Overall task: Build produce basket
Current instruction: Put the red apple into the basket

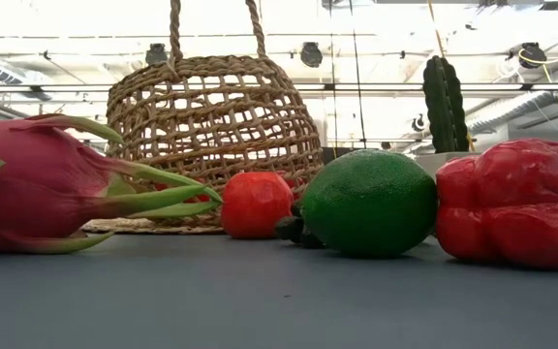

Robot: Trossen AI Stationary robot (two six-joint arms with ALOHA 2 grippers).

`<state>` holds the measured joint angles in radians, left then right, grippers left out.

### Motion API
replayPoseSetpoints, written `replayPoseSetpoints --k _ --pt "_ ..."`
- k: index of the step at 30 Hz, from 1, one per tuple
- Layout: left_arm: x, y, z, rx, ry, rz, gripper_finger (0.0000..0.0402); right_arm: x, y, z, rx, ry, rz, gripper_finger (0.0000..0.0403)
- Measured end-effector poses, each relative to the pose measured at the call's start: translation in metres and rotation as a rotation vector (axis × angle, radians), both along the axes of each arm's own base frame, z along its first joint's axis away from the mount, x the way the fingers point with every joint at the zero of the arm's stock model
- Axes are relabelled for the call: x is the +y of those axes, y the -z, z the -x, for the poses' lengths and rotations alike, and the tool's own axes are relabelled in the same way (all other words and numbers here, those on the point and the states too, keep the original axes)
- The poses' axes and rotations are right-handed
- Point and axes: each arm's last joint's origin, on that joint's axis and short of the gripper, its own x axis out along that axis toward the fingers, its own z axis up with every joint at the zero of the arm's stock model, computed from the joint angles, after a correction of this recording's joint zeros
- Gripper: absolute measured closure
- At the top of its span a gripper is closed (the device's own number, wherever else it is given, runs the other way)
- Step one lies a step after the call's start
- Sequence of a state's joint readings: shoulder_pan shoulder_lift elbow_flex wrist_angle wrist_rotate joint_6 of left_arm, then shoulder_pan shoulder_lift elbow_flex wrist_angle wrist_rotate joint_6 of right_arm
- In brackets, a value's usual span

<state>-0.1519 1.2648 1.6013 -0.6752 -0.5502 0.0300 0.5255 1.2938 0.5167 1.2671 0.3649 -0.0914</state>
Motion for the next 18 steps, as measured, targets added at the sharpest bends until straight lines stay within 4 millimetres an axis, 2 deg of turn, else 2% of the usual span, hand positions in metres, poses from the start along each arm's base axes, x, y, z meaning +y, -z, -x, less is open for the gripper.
replayPoseSetpoints --k 12,18 --pt "0.036 0.019 0.008 0.164 -0.181 0.093 0.0401 0.0 0.001 -0.001 0.014 0.001 0.007 0.0005" --pt "0.051 0.031 0.009 0.224 -0.196 0.166 0.0401 0.0 0.002 -0.001 0.015 0.002 0.007 0.0005"
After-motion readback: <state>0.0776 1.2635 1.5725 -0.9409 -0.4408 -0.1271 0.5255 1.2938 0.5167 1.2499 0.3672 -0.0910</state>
